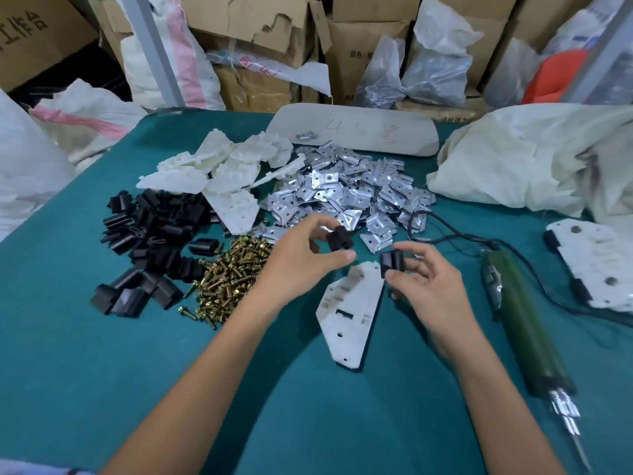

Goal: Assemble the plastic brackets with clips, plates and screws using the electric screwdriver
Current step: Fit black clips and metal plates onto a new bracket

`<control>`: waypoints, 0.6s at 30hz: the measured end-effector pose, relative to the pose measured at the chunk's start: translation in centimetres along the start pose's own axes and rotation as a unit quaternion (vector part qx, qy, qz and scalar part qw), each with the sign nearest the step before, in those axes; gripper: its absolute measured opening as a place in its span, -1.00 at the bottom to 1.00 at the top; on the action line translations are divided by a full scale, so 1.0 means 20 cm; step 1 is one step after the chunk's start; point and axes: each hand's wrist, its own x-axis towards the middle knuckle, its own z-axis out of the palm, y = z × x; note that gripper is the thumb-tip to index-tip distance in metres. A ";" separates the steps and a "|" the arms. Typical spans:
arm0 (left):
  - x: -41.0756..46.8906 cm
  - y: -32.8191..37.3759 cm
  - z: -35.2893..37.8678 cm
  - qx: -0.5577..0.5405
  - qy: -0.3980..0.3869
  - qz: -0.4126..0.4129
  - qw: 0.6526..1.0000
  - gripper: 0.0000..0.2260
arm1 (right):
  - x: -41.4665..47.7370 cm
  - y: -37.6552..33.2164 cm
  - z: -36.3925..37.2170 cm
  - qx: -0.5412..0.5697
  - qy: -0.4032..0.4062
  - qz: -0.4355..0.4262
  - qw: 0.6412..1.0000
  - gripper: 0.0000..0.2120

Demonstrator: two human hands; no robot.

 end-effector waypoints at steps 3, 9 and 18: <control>0.07 -0.05 -0.02 0.205 0.006 -0.012 0.979 -0.59 | 0.03 0.00 -0.04 0.024 0.062 0.023 0.998 -0.76; -0.07 -0.01 0.13 0.263 0.077 0.031 0.961 -0.30 | 0.03 0.03 -0.04 0.005 0.076 0.030 0.997 -0.80; -0.17 -0.03 0.28 0.297 -0.028 0.032 0.954 -0.30 | 0.05 0.05 -0.03 0.005 0.083 0.039 0.996 -0.82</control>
